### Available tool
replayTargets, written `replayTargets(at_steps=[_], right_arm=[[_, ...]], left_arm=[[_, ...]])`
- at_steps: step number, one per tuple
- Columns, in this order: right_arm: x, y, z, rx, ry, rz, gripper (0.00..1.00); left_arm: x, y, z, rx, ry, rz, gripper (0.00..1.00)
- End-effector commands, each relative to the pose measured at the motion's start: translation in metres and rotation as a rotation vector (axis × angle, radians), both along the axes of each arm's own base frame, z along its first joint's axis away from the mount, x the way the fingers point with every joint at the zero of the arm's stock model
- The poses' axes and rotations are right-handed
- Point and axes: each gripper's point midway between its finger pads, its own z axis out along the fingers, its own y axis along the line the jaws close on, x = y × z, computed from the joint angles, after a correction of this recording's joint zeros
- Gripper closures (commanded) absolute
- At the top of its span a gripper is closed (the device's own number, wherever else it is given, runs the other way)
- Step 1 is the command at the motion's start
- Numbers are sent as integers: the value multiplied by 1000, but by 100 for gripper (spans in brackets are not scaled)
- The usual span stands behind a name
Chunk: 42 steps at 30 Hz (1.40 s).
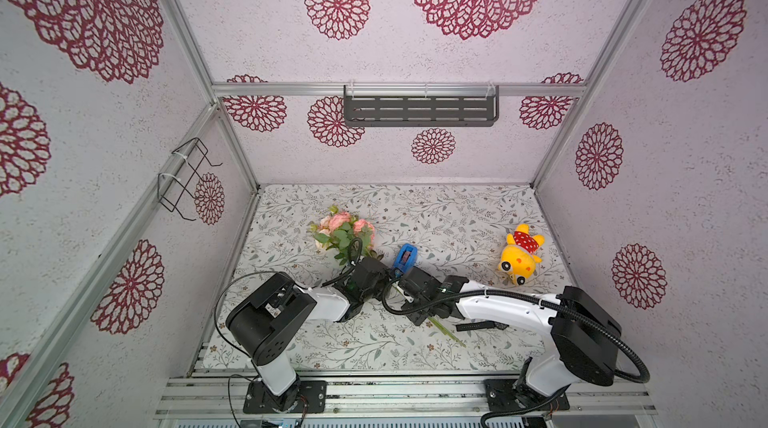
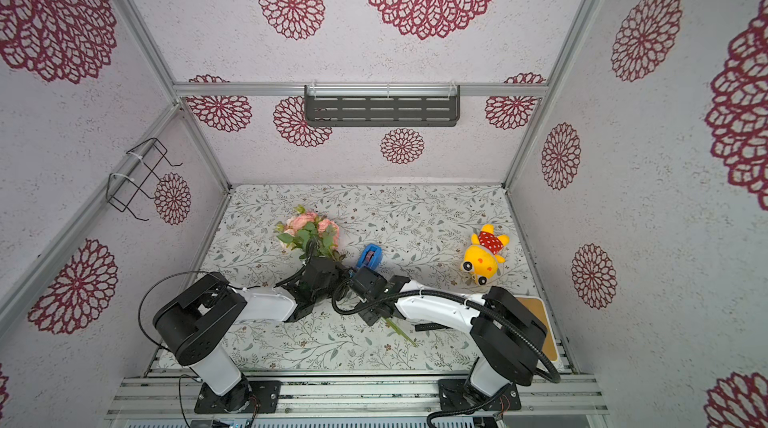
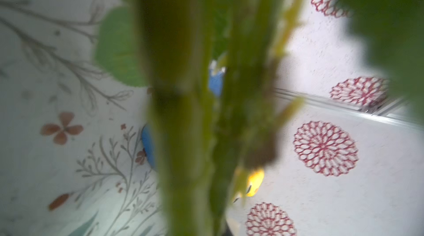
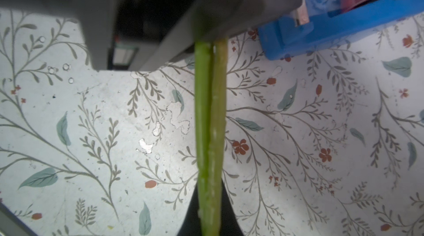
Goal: Wrap bouquets with tape
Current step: Wrap the tape around the bouquet.
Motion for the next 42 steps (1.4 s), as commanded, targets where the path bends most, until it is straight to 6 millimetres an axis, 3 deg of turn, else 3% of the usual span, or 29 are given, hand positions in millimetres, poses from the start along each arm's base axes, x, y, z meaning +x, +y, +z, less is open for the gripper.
replayTargets(at_steps=[1, 2, 6, 8, 11, 14, 21, 23, 27, 28, 32, 37, 42], right_arm=[[4, 15, 22, 88, -44, 8, 100], [4, 14, 21, 91, -39, 1, 98], [3, 8, 20, 175, 44, -60, 61], [2, 7, 24, 297, 124, -109, 49], [1, 7, 26, 467, 244, -163, 42], [0, 8, 21, 550, 346, -189, 41], [10, 8, 8, 671, 488, -269, 46], [14, 8, 8, 696, 499, -279, 58], [19, 8, 7, 657, 480, -271, 97], [21, 6, 7, 625, 450, -265, 100], [27, -13, 5, 384, 248, -235, 100], [30, -27, 12, 147, 55, -174, 100], [25, -22, 22, 29, -60, -83, 100]], left_arm=[[-2, 0, 1, -12, 3, 2, 100], [-3, 0, 0, -12, 3, 2, 100], [-4, 2, 0, -13, 5, 6, 100], [-5, 3, -1, -11, 1, 9, 100], [-5, 4, -1, -18, -2, 16, 100], [-6, 1, -2, -18, -2, 12, 100], [-5, 0, 2, -34, -19, 20, 100], [-6, 2, 2, -34, -19, 24, 100], [-5, 2, 4, -48, -30, 33, 100], [-5, 2, 5, -50, -31, 34, 99], [-6, 5, 5, -43, -35, 38, 69], [-7, 10, 2, -23, -28, 53, 47], [-4, 14, 3, 15, -22, 48, 43]])
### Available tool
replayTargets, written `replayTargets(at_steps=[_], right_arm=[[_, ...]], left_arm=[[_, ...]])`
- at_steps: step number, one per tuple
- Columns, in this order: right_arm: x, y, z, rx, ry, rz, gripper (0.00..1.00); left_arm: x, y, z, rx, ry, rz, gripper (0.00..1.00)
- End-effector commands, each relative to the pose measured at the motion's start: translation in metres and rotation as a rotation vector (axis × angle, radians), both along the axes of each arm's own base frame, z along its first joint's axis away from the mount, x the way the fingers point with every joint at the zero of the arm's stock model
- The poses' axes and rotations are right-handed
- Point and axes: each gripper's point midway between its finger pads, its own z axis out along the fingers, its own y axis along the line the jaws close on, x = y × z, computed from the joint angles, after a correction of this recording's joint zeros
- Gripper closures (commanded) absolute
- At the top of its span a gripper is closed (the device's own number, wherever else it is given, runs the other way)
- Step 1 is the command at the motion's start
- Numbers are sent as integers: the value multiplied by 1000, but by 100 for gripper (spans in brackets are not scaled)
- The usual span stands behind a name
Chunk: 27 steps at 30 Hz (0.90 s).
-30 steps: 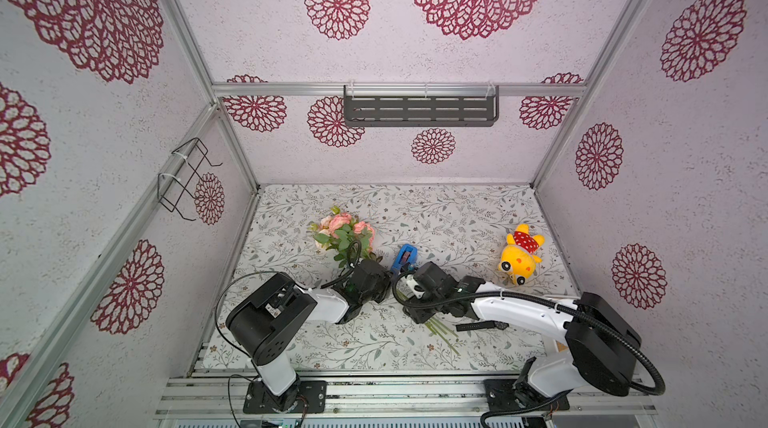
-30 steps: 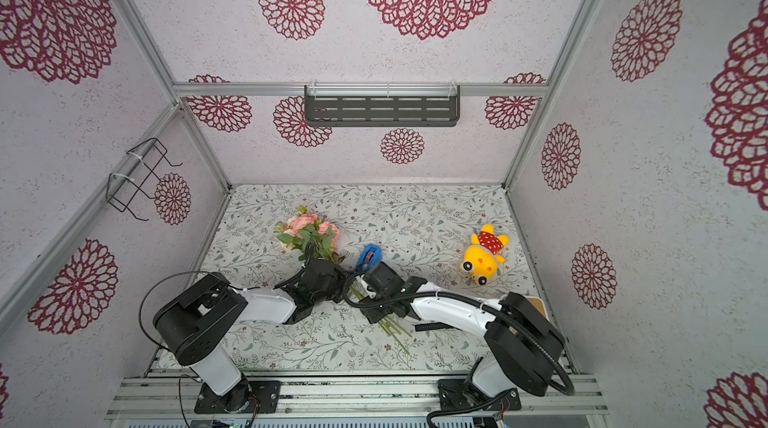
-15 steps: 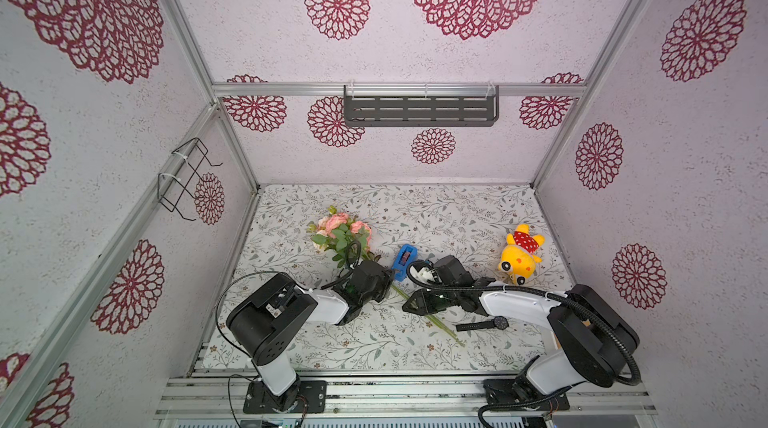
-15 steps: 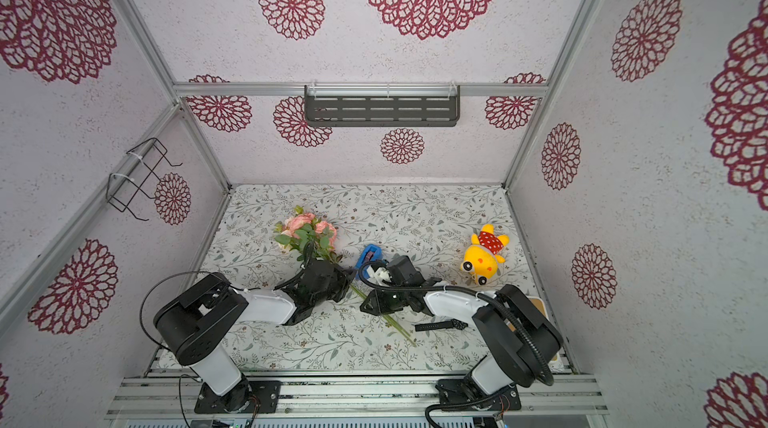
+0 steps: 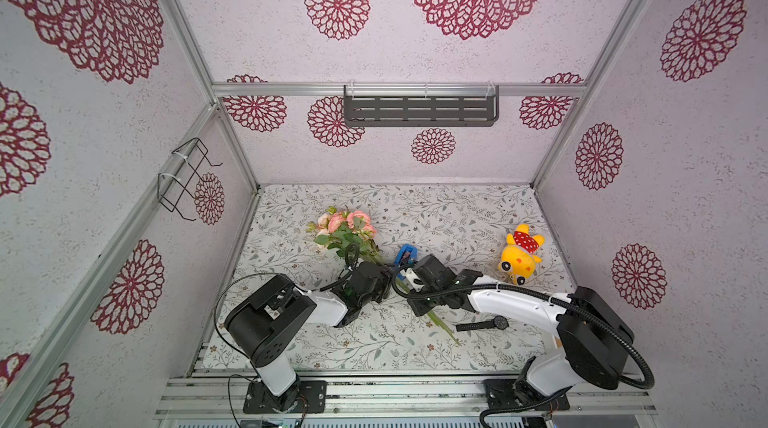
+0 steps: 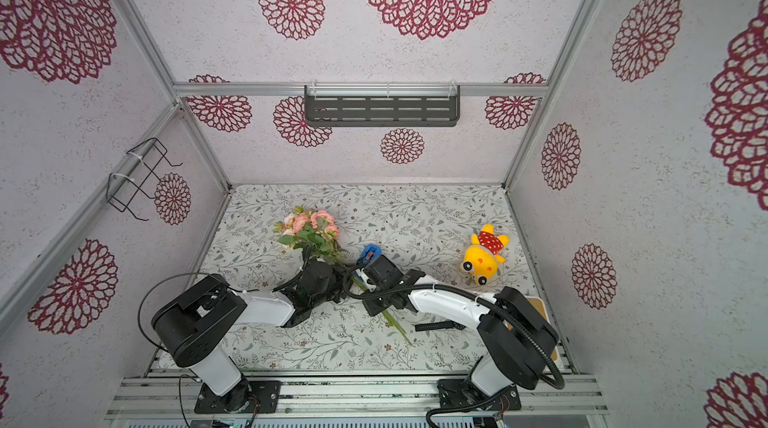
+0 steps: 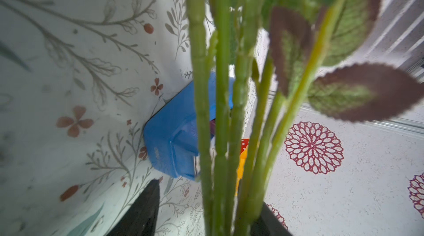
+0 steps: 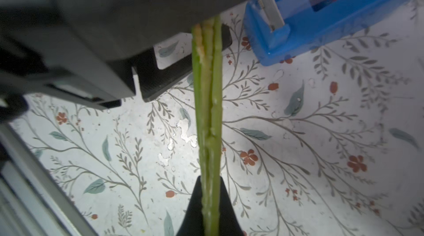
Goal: Wrap bouquets with tape
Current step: Wrap the tape around the bouquet.
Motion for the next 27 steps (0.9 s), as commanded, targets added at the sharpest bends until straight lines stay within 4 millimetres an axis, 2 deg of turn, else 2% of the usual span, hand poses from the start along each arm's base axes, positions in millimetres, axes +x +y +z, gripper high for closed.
replayTargets(at_steps=[1, 5, 7, 14, 17, 18, 19, 21, 23, 25, 27], right_arm=[[11, -18, 17, -170, -168, 27, 100], [9, -17, 16, -263, -223, 78, 100], [6, -13, 14, -270, -234, 105, 100], [1, -3, 13, -219, -233, 111, 100], [-1, 1, 11, -186, -215, 98, 100], [-1, 2, 11, -169, -204, 91, 100], [-2, 2, 11, -150, -189, 82, 97], [-3, 2, 10, -94, -135, 50, 65], [-3, 0, 12, -3, -70, 13, 47], [-5, 2, 15, 128, 25, -19, 36], [-9, 12, 19, 274, 137, -40, 33]], left_arm=[[1, 7, 2, 45, 5, 9, 43], [5, 9, 5, 76, 10, 5, 46], [7, 7, 6, 69, 9, -4, 52], [8, 1, 5, 42, 11, -21, 88], [6, 1, 5, 29, 10, -23, 100], [6, 1, 6, 28, 9, -22, 100], [6, 2, 6, 27, 9, -19, 100], [5, 4, 6, 27, 7, -12, 100], [5, 5, 6, 30, 2, -8, 100], [5, 5, 7, 29, -5, -8, 100], [7, 4, 10, 18, -24, -9, 100]])
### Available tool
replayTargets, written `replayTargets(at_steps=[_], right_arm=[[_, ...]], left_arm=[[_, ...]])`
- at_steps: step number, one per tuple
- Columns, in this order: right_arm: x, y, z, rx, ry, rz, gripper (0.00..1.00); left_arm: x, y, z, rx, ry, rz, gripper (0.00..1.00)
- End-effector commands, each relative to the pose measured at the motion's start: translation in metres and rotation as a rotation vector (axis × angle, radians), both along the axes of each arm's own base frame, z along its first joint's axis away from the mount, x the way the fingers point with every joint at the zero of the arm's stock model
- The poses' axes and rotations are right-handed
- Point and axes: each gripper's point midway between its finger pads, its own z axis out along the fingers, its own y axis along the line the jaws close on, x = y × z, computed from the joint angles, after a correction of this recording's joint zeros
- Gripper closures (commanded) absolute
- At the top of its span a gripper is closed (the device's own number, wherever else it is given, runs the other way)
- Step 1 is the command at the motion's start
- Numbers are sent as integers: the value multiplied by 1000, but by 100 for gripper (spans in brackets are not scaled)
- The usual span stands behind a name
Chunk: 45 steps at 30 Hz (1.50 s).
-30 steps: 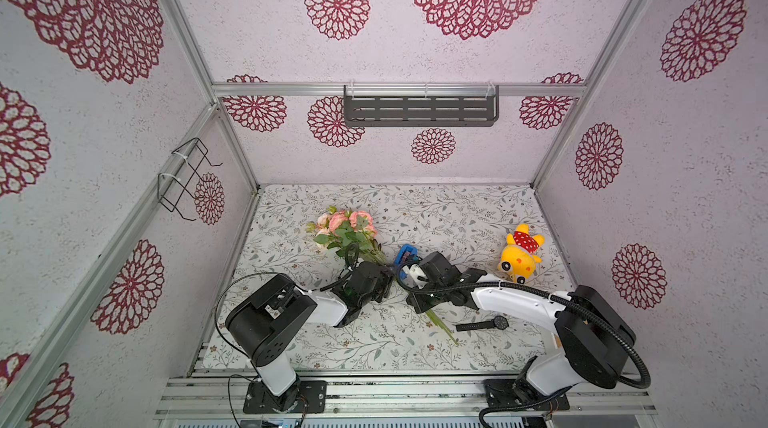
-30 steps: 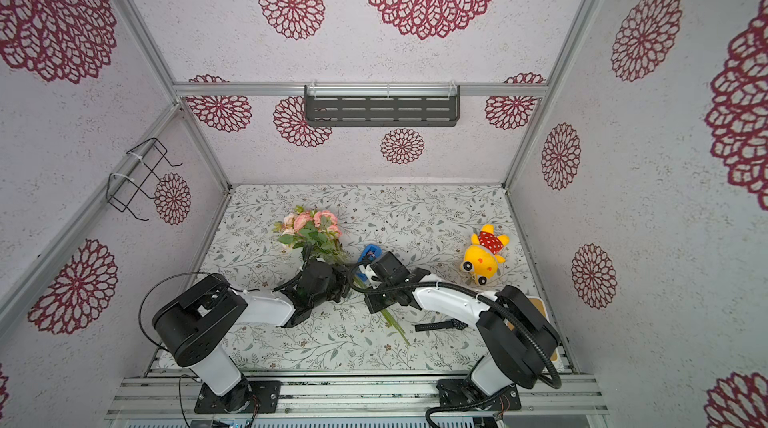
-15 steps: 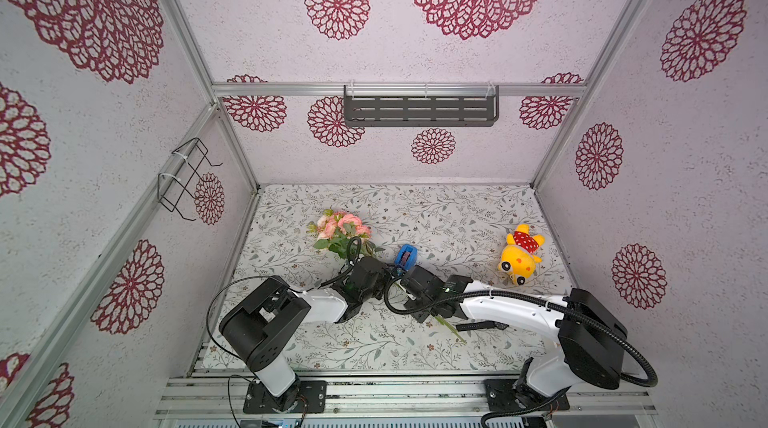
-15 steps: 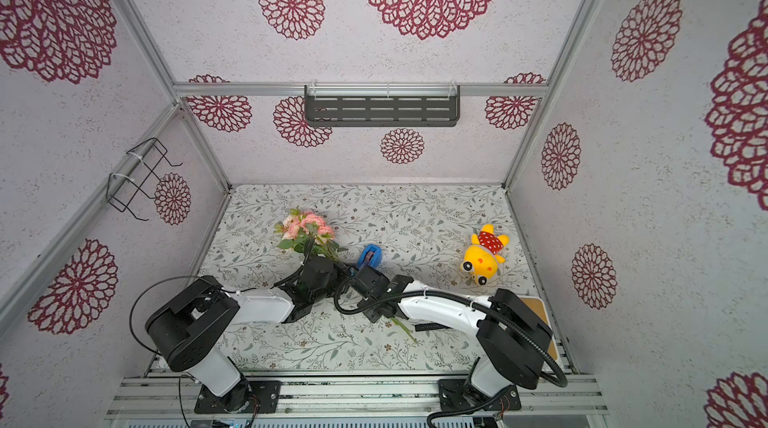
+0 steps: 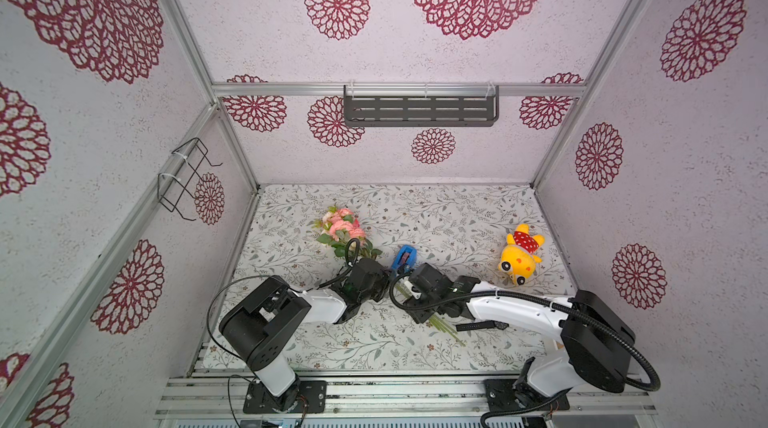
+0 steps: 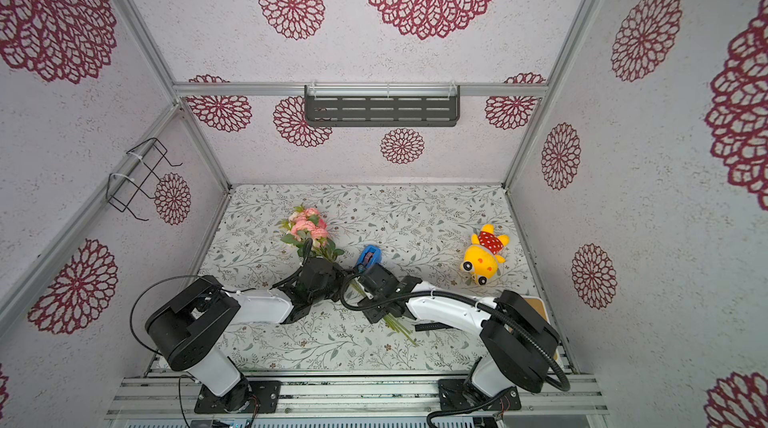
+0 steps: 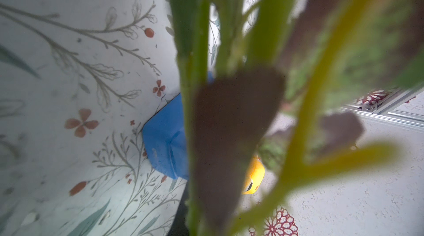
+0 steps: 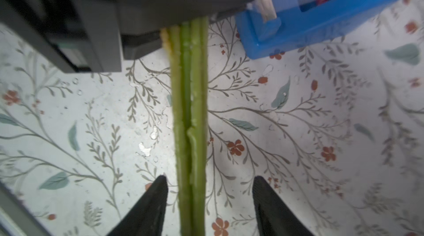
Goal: Wrap bouquets with tape
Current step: Wrap the tape around the bouquet.
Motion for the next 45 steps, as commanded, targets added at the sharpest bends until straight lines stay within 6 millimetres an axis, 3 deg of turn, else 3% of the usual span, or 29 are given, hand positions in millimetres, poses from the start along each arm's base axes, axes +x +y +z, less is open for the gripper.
replayTargets(at_steps=[1, 5, 9, 10, 12, 15, 17, 19, 21, 23, 26, 31, 37, 40, 45], right_arm=[[-7, 27, 27, 309, 178, -35, 32], [-4, 39, 22, 429, 298, -72, 33], [8, 31, 3, 451, 378, -155, 43], [10, 30, 0, 458, 392, -165, 49], [12, 26, -4, 462, 402, -178, 73], [18, 18, -4, 414, 350, -184, 100], [22, 9, -5, 318, 285, -176, 100], [25, 3, 0, 205, 192, -138, 100], [28, -1, 7, 100, 99, -93, 100], [29, -1, 14, 12, 15, -51, 100], [32, -1, 23, -68, -64, -13, 100], [35, 2, 29, -137, -133, 18, 100], [27, 8, 24, -230, -199, 99, 100], [24, 10, 23, -255, -219, 119, 100], [22, 14, 18, -239, -207, 116, 100]], left_arm=[[6, -1, 9, -26, -48, 11, 100], [7, -3, 11, -38, -64, 12, 100], [8, -4, 15, -46, -79, 14, 100], [7, -3, 15, -47, -81, 13, 100], [8, -4, 16, -48, -83, 14, 100], [8, -5, 15, -51, -83, 9, 100], [8, -6, 15, -49, -83, 7, 100], [7, -5, 14, -44, -78, 8, 77], [8, -2, 12, -34, -71, 13, 60], [7, 0, 10, -21, -61, 19, 48], [6, 4, 9, -5, -48, 27, 39], [8, 10, 11, 11, -47, 38, 36], [14, 3, 14, 13, -48, 16, 33], [16, -1, 12, 7, -42, 8, 38], [17, -9, 10, -25, -44, -10, 56]])
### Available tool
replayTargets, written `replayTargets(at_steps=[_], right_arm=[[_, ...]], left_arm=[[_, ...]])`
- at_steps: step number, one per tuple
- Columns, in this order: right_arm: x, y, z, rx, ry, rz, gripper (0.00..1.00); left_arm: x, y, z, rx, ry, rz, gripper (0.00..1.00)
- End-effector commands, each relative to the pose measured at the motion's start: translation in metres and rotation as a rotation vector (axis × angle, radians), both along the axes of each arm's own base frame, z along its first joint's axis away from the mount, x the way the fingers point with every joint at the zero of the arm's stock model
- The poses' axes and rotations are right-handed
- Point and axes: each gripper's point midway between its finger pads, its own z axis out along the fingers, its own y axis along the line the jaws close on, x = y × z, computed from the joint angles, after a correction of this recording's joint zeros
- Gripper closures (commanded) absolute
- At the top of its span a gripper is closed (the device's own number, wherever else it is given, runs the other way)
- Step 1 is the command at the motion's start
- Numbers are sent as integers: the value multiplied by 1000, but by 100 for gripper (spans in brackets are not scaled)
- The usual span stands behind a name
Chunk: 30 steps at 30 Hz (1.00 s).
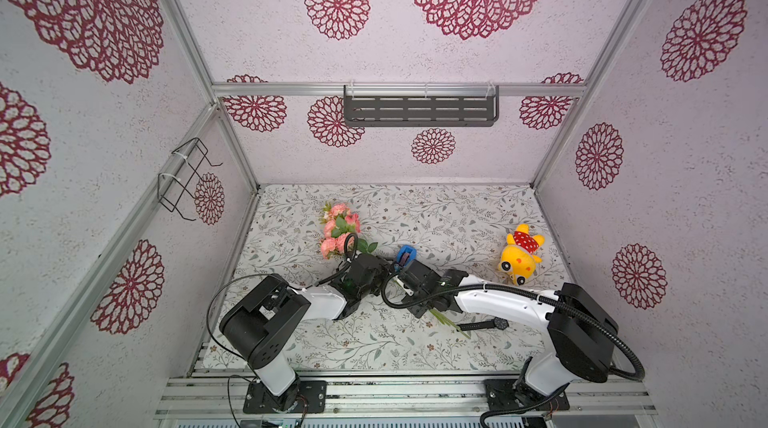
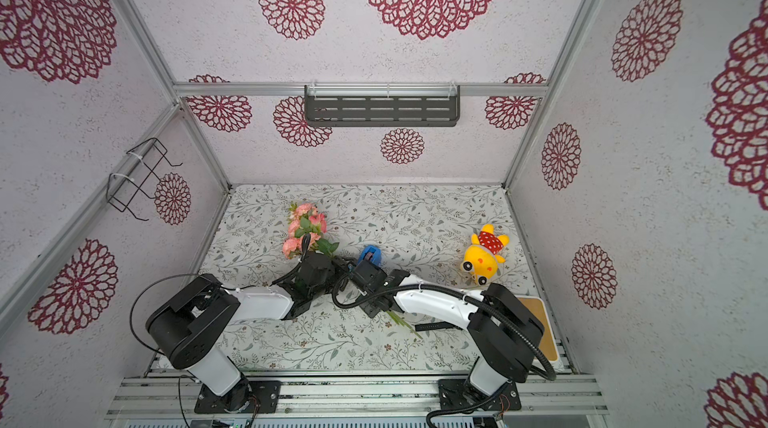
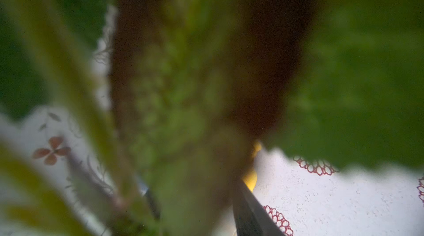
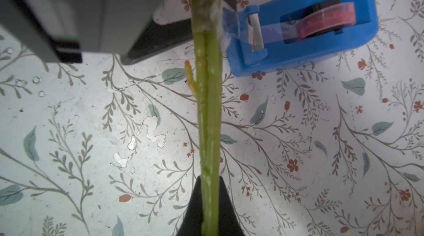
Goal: Wrap bouquets with tape
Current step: Wrap the tape around the bouquet.
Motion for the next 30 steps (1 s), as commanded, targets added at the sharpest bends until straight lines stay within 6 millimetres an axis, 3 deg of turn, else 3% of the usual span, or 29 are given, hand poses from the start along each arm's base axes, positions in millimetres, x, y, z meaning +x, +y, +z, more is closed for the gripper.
replayTargets(at_steps=[1, 4, 8, 12, 15, 19, 20, 25, 30], right_arm=[[7, 7, 11, 16, -42, 3, 100], [8, 13, 13, 50, -39, -3, 100], [11, 15, 11, 51, -38, -18, 100], [11, 14, 7, 54, -38, -33, 100], [10, 13, 8, 81, -35, -51, 100], [3, 10, 6, 180, 42, -97, 56], [0, 11, 5, 229, 86, -107, 49], [-9, 20, 12, 492, 261, -131, 43], [-7, 22, 21, 713, 394, -142, 41]], left_arm=[[0, -9, -1, -24, -1, -22, 56], [-3, -16, -1, -40, 2, -40, 57], [-6, -20, -2, -50, 6, -47, 83], [-6, -18, -4, -58, 11, -35, 100], [-6, -16, -5, -63, 7, -28, 100], [-2, -14, 2, -66, -37, -23, 100], [-1, -14, 4, -56, -49, -31, 100], [5, -16, 13, -15, -102, -58, 100], [10, -15, 28, 18, -166, -67, 100]])
